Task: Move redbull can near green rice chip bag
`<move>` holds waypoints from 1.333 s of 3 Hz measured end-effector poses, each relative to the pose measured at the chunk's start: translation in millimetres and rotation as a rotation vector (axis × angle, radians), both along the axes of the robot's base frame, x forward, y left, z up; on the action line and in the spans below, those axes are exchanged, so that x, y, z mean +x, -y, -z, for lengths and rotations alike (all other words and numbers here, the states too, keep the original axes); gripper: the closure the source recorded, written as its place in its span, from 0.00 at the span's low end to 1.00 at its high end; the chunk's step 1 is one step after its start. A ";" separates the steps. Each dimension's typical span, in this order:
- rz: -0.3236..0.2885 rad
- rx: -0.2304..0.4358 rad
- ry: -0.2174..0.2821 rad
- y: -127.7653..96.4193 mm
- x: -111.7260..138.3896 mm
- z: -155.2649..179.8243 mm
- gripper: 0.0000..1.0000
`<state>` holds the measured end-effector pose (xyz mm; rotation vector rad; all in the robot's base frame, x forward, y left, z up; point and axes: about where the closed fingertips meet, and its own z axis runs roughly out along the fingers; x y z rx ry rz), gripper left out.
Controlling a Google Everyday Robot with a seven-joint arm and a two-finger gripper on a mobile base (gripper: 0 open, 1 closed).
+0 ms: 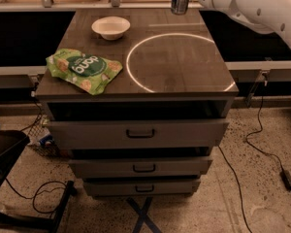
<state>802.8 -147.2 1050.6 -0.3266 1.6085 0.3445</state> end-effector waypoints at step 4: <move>-0.388 0.067 -0.030 -87.5 -126.7 67.5 1.00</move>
Offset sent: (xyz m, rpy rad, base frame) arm -0.1203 0.0630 -0.0384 0.0129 0.0200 0.2733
